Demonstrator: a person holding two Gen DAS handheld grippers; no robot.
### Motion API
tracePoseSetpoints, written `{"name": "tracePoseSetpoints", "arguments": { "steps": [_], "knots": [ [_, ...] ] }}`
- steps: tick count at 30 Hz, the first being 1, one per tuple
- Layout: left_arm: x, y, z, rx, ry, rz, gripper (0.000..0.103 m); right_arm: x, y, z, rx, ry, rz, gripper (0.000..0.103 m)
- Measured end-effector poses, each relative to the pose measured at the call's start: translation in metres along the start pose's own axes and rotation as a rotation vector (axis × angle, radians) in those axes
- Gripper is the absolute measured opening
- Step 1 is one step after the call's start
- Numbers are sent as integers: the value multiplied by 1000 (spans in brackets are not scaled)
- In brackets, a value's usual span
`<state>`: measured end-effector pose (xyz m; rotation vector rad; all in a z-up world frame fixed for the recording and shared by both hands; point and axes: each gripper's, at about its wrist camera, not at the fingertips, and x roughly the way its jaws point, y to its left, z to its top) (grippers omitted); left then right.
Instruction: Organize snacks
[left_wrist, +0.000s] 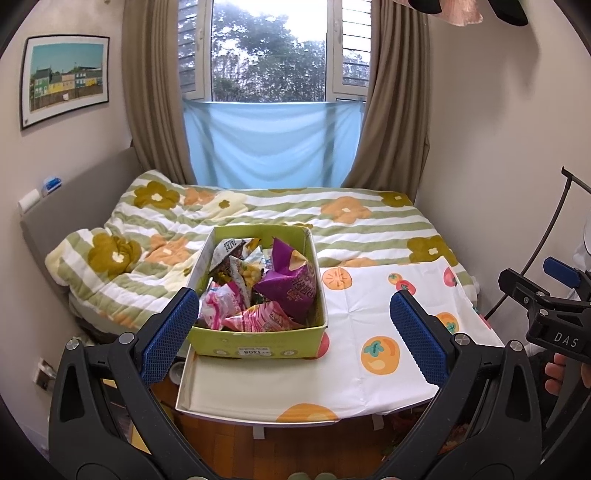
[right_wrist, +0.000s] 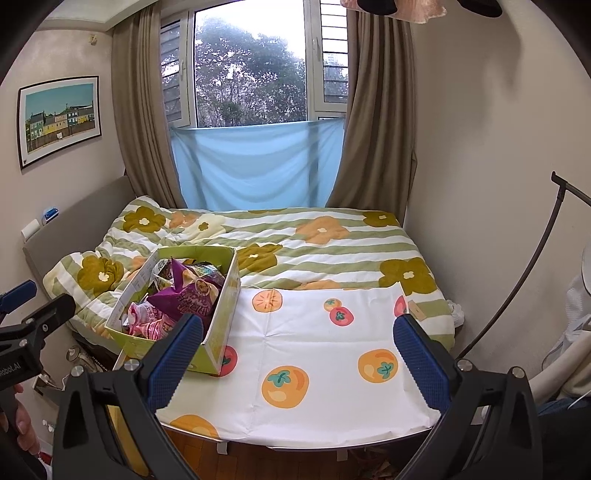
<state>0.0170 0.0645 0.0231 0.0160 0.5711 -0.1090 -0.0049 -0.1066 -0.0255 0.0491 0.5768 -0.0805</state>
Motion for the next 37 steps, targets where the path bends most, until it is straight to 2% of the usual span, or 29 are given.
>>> {"name": "tracePoseSetpoints", "arguments": {
  "steps": [14, 27, 32, 37],
  "knots": [
    [-2, -4, -5, -15, 7, -16, 103, -3, -6, -6, 4, 0, -17, 103],
    [-1, -1, -7, -24, 8, 13, 103, -5, -5, -7, 8, 3, -17, 103],
    [-4, -6, -8, 25, -20, 66, 103, -5, -5, -7, 8, 1, -17, 103],
    [-6, -8, -8, 32, -37, 70, 103, -6, -2, -8, 11, -3, -20, 103]
  ]
}}
